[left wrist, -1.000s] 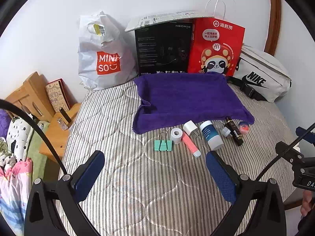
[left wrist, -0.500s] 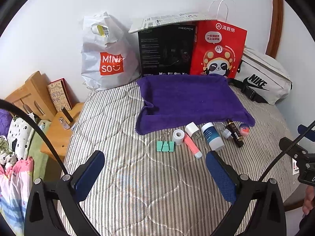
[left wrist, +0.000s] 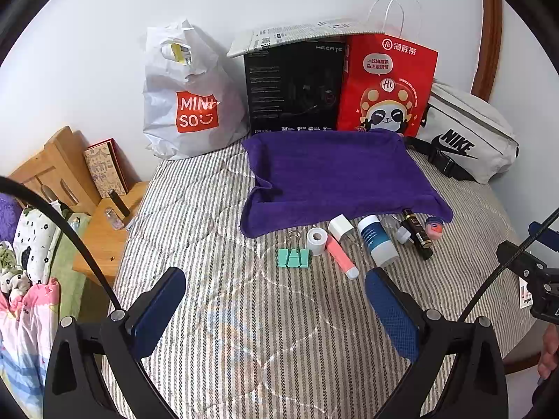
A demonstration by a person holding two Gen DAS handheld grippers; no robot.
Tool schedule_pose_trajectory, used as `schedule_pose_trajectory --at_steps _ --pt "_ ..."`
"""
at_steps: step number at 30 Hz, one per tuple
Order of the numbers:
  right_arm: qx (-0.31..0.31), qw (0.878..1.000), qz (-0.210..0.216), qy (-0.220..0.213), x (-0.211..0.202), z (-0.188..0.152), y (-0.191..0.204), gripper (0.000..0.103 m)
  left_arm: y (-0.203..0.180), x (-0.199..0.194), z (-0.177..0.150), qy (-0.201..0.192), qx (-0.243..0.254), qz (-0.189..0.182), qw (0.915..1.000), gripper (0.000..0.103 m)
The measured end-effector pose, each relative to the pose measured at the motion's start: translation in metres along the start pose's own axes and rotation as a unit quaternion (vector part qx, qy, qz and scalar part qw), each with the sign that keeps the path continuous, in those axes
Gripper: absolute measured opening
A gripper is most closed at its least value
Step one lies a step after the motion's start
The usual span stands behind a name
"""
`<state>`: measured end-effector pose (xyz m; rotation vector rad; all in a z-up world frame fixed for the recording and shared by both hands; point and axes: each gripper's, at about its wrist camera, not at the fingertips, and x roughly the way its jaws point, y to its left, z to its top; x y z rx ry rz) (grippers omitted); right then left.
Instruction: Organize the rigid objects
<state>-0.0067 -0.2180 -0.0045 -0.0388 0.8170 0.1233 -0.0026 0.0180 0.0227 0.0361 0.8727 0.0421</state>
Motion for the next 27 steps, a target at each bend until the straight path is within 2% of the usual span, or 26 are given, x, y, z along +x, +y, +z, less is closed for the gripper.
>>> schedule_pose_trajectory --at_steps 21,27 --pt "0.002 1.0 -0.005 0.007 0.005 -0.004 -0.003 0.103 0.003 0.011 -0.001 0.01 -0.008 -0.005 0.9999 0.103" --pt "0.003 1.0 0.004 0.003 0.003 -0.002 -0.005 0.103 0.001 0.014 0.001 0.011 -0.009 -0.026 0.9995 0.103"
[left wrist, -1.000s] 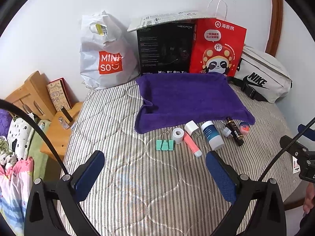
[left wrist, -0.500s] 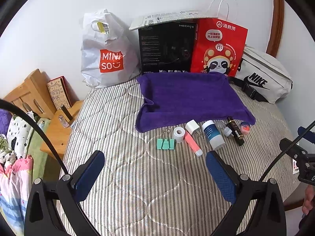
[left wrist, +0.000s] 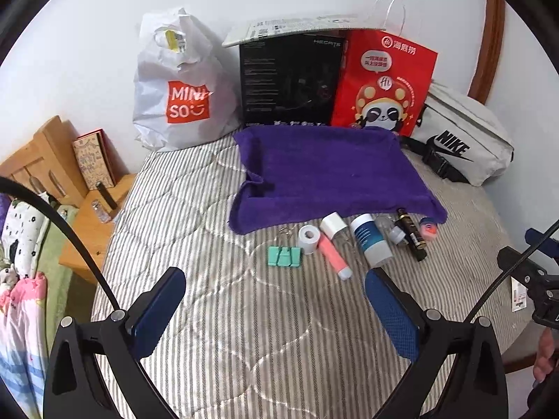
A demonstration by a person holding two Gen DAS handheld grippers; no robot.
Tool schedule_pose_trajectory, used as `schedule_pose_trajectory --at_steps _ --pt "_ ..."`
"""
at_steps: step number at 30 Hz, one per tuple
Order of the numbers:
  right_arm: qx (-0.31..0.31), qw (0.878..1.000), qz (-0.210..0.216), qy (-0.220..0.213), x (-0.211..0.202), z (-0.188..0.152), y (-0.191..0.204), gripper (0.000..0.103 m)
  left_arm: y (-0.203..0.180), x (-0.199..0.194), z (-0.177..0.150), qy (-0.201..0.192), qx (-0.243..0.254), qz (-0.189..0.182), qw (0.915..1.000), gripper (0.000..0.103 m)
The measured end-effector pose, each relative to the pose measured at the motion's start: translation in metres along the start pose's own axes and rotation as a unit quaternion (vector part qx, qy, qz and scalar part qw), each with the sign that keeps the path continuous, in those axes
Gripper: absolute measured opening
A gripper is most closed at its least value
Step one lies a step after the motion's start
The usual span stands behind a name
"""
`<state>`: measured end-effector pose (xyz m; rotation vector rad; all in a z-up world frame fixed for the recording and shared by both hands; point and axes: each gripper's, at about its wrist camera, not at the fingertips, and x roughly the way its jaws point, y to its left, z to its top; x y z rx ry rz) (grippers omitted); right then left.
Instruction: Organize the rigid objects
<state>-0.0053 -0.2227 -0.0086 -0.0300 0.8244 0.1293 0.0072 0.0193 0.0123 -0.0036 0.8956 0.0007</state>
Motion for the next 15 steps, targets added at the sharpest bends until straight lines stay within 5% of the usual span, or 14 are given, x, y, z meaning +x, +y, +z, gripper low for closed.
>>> schedule_pose_trajectory --at_steps 15 --pt "-0.006 1.0 0.011 -0.001 0.027 -0.009 -0.01 0.103 0.018 0.072 -0.012 0.038 -0.006 0.042 0.9984 0.103"
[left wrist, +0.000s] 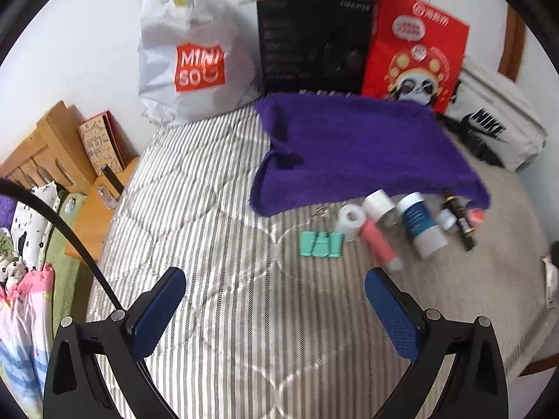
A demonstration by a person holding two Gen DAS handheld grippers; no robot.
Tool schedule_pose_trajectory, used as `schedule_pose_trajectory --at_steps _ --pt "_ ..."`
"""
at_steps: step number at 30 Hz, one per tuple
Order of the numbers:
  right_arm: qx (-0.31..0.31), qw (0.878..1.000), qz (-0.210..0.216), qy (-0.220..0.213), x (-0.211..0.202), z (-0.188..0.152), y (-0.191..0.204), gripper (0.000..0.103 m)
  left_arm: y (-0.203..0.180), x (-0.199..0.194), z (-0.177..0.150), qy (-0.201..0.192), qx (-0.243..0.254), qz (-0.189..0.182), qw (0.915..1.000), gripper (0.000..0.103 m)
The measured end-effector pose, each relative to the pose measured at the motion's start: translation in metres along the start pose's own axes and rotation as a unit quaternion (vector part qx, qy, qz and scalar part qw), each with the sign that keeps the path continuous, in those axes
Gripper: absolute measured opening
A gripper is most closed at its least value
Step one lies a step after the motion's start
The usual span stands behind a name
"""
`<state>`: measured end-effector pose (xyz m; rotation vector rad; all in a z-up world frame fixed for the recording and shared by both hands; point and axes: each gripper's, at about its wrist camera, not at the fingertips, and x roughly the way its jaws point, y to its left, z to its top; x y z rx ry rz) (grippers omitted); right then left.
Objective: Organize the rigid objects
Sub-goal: 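Grasp the green binder clip with the left tool while the right tool grasps the pink Vaseline jar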
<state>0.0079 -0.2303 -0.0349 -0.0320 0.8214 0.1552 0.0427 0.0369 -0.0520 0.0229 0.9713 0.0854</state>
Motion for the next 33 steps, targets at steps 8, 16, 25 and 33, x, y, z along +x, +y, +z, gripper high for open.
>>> schedule_pose_trajectory --at_steps 8,16,25,33 --pt "-0.004 1.0 0.014 0.009 0.013 -0.008 -0.005 0.103 -0.019 0.064 0.007 0.012 0.008 -0.039 0.9991 0.097" --pt "0.011 0.999 -0.001 0.044 0.037 -0.022 -0.025 0.103 -0.031 0.101 0.004 0.011 0.011 -0.051 0.9986 0.084" --pt "0.016 0.998 -0.017 0.06 0.064 -0.029 -0.04 0.101 -0.028 0.095 -0.004 -0.034 0.024 -0.052 0.9978 0.051" --pt "0.022 0.998 -0.035 0.044 0.094 -0.013 -0.054 0.092 -0.03 0.094 -0.005 -0.038 0.031 -0.056 0.9973 0.04"
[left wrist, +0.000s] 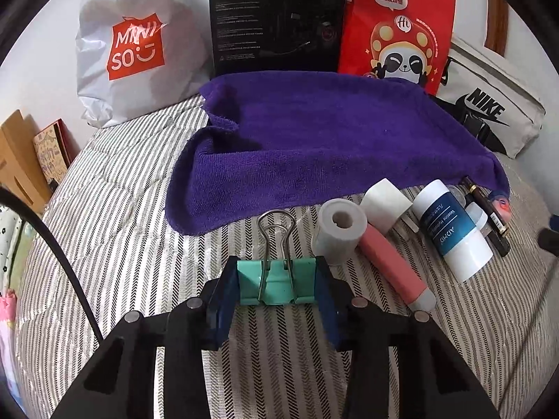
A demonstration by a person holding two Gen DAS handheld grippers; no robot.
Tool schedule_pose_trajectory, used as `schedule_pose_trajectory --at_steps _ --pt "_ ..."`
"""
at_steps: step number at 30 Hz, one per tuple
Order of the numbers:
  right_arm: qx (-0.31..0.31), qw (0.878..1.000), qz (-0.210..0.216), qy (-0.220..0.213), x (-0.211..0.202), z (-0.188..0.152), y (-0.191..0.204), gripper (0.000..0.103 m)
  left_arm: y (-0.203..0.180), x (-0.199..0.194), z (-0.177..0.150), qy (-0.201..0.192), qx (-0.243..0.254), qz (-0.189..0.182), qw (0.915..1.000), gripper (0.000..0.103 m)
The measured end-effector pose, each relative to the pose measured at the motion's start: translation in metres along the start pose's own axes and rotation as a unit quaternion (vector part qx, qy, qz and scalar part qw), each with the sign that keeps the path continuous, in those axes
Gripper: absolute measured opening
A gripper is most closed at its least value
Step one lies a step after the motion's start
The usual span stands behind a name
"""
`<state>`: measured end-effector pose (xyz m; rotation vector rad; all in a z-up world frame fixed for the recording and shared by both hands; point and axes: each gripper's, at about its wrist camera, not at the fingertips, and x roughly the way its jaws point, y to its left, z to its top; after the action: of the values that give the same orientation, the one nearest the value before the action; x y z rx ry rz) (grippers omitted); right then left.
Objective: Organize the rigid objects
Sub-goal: 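Grasp the green binder clip with the left tool while the right tool grasps the pink Vaseline jar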
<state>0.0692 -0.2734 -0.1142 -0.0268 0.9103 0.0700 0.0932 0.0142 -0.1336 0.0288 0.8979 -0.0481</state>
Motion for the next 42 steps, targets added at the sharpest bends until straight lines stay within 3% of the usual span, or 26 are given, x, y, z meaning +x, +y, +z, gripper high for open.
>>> schedule_pose_trajectory --at_steps 6,13,21,26,28,30,33,42 --pt "0.029 1.0 -0.005 0.008 0.029 0.018 -0.013 0.077 -0.001 0.001 0.0 0.0 0.001 0.001 1.0 0.04" --pt "0.079 0.997 0.008 0.001 0.056 0.034 -0.018 0.076 -0.001 0.001 0.0 0.0 0.001 0.002 1.0 0.04" --pt "0.032 0.999 -0.034 0.024 0.061 0.027 -0.01 0.075 0.0 0.001 0.0 0.0 0.001 0.001 1.0 0.04" --pt "0.033 0.999 -0.029 0.021 0.059 0.023 -0.014 0.075 0.0 0.001 0.0 0.0 0.001 0.001 1.0 0.04" --pt "0.023 0.999 -0.026 0.015 0.061 0.023 -0.009 0.065 0.0 0.001 0.0 0.0 0.001 0.001 1.0 0.04" --pt "0.013 1.0 -0.02 0.01 0.065 0.023 -0.005 0.061 0.0 0.001 0.0 0.0 0.001 0.001 1.0 0.04" --pt "-0.003 1.0 -0.007 -0.009 0.063 0.021 0.001 0.041 0.0 0.001 0.0 -0.001 0.001 0.002 1.0 0.04" --pt "-0.015 0.999 0.001 -0.036 0.058 0.017 0.003 0.038 0.0 0.001 0.0 -0.001 0.001 0.001 1.0 0.04"
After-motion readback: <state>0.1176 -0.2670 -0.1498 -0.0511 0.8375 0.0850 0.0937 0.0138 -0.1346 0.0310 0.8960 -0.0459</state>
